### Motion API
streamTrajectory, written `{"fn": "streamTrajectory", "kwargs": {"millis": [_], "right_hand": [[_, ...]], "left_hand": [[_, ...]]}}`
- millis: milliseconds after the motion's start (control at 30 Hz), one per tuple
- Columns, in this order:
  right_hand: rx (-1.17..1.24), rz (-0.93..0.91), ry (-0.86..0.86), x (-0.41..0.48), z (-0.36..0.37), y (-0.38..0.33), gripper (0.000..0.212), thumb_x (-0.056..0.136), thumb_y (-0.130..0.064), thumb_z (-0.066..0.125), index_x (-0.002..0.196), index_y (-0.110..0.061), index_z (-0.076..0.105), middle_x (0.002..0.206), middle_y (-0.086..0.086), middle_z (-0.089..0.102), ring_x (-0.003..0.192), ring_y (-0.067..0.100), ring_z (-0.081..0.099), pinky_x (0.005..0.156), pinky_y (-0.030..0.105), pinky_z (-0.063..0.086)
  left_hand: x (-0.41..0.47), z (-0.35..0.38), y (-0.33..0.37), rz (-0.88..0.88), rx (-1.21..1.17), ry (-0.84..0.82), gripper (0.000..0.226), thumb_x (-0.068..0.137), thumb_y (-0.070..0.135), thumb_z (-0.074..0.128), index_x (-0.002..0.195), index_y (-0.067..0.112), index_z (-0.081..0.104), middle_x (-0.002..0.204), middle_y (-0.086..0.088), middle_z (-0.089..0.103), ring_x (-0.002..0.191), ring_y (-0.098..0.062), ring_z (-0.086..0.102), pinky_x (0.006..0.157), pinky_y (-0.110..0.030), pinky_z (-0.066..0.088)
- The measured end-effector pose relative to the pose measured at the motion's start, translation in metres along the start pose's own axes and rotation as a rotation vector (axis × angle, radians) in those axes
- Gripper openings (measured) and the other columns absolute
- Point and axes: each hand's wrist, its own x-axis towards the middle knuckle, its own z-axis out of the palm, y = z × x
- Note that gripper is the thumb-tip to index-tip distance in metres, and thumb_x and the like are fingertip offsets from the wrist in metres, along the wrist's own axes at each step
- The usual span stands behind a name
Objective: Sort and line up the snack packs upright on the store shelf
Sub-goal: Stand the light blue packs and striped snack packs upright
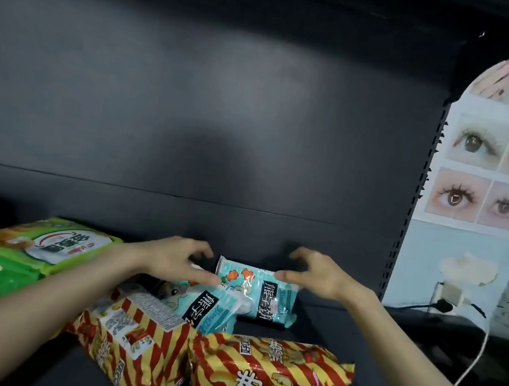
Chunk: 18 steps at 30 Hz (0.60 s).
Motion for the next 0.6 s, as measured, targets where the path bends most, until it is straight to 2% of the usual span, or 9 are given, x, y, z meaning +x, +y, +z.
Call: {"fn": "streamTrajectory", "kwargs": {"millis": [67, 167, 300, 433, 533, 600], "right_hand": [[0.013, 0.014, -0.027, 0.006, 0.003, 0.002, 0.069, 0.081, -0.05, 0.067, 0.132, -0.009, 0.047, 0.132, 0.009, 0.054, 0.114, 0.02, 0.053, 0.084, 0.023, 0.039], [0.008, 0.052, -0.105, 0.015, 0.01, 0.006, 0.07, 0.076, -0.057, 0.067, 0.126, -0.01, 0.051, 0.122, 0.005, 0.058, 0.099, 0.014, 0.053, 0.079, 0.023, 0.041], [0.113, 0.068, -0.208, 0.019, 0.018, 0.009, 0.046, 0.077, -0.05, 0.07, 0.105, -0.017, 0.054, 0.105, -0.003, 0.062, 0.093, 0.011, 0.059, 0.065, 0.021, 0.05], [0.163, 0.034, -0.122, 0.025, 0.015, 0.017, 0.044, 0.077, -0.04, 0.075, 0.103, -0.006, 0.064, 0.102, 0.003, 0.07, 0.091, 0.013, 0.063, 0.066, 0.019, 0.046], [0.228, 0.035, -0.089, 0.026, 0.011, 0.02, 0.031, 0.075, -0.035, 0.077, 0.09, -0.008, 0.069, 0.092, 0.002, 0.071, 0.085, 0.012, 0.065, 0.067, 0.019, 0.045], [0.267, 0.042, -0.054, 0.027, 0.009, 0.023, 0.032, 0.073, -0.033, 0.079, 0.088, -0.007, 0.068, 0.089, 0.002, 0.072, 0.085, 0.014, 0.065, 0.07, 0.022, 0.046]], "left_hand": [[0.004, 0.0, 0.0, -0.05, 0.004, -0.082, 0.078, 0.07, 0.072, 0.058, 0.132, 0.027, 0.047, 0.132, 0.007, 0.054, 0.117, -0.01, 0.053, 0.098, -0.027, 0.044], [0.011, 0.005, -0.005, -0.052, 0.006, -0.135, 0.072, 0.068, 0.072, 0.06, 0.125, 0.028, 0.052, 0.112, 0.012, 0.062, 0.098, -0.003, 0.06, 0.084, -0.022, 0.051], [0.021, 0.006, -0.004, -0.039, 0.005, -0.168, 0.06, 0.073, 0.064, 0.064, 0.119, 0.027, 0.054, 0.096, 0.017, 0.064, 0.086, 0.002, 0.063, 0.069, -0.017, 0.051], [0.026, 0.006, -0.006, -0.026, 0.007, -0.196, 0.053, 0.074, 0.061, 0.065, 0.113, 0.025, 0.061, 0.089, 0.02, 0.067, 0.081, 0.004, 0.064, 0.071, -0.016, 0.051], [0.027, 0.005, -0.009, 0.004, 0.029, -0.184, 0.053, 0.073, 0.063, 0.065, 0.103, 0.019, 0.068, 0.091, 0.013, 0.071, 0.078, 0.002, 0.066, 0.068, -0.017, 0.052], [0.027, 0.002, -0.008, 0.017, 0.067, -0.157, 0.058, 0.068, 0.069, 0.061, 0.095, 0.018, 0.07, 0.091, 0.011, 0.071, 0.079, 0.0, 0.066, 0.066, -0.019, 0.051]]}}
